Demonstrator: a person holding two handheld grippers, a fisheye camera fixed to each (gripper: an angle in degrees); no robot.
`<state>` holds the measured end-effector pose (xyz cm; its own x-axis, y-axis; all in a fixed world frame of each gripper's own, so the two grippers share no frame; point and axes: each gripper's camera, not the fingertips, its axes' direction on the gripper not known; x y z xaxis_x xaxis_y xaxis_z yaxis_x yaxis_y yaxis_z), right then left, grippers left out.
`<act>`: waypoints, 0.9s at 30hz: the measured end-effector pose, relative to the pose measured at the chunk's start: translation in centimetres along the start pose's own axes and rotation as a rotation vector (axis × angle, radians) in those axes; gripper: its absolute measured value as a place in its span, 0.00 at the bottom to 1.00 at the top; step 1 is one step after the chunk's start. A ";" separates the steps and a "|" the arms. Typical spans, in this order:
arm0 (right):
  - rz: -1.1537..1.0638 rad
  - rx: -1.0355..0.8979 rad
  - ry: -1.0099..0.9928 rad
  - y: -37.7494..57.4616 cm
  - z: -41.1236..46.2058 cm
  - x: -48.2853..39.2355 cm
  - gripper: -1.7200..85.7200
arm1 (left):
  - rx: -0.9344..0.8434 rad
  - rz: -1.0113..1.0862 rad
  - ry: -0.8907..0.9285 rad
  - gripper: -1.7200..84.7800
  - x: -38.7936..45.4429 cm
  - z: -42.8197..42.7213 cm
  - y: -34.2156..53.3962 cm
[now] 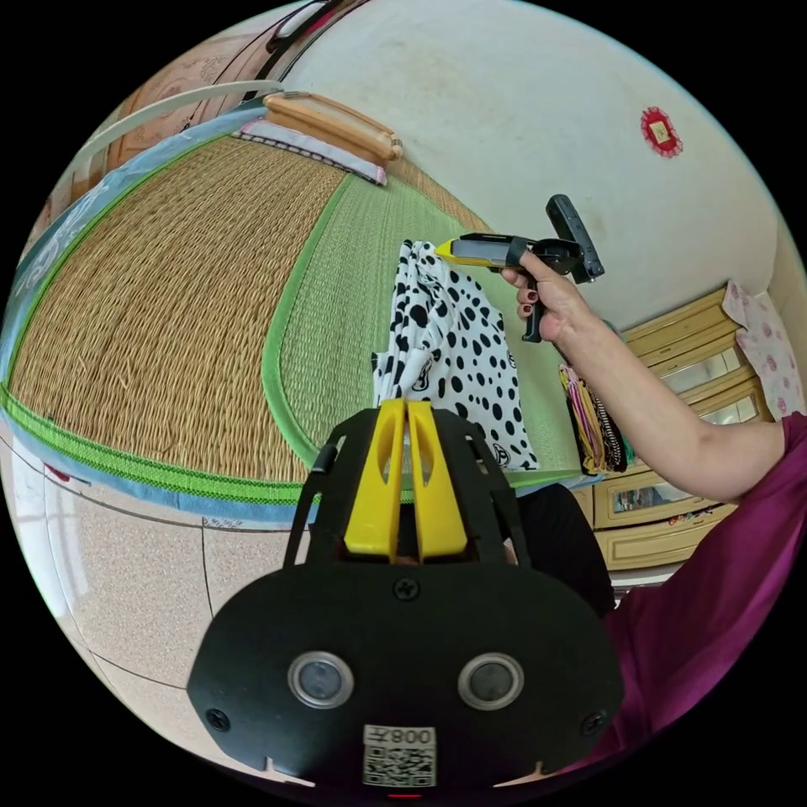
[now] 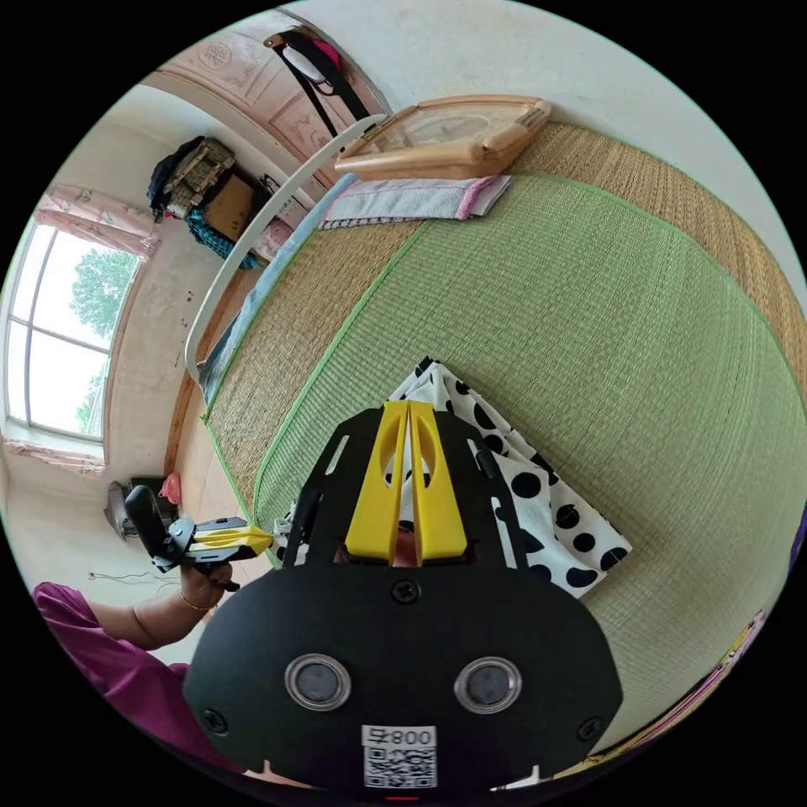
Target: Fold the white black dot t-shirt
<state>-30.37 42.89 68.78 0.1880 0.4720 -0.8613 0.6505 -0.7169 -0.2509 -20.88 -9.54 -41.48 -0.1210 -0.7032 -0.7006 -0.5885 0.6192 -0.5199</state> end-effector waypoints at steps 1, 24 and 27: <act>-0.008 0.022 -0.023 0.6 -1.0 -0.2 0.02 | 0.002 0.003 0.000 0.02 0.3 0.0 0.0; 0.020 -0.203 -0.208 23.8 3.8 -2.6 0.02 | -0.039 0.041 -0.035 0.02 12.9 6.2 3.6; 0.054 -0.167 -0.252 25.8 2.9 -1.6 0.02 | -0.060 0.066 -0.010 0.03 15.7 8.0 4.3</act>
<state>-15.96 22.13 62.43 0.0511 0.2786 -0.9590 0.7606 -0.6331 -0.1434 -18.92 -15.15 -58.60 -0.1532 -0.6577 -0.7376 -0.6266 0.6418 -0.4422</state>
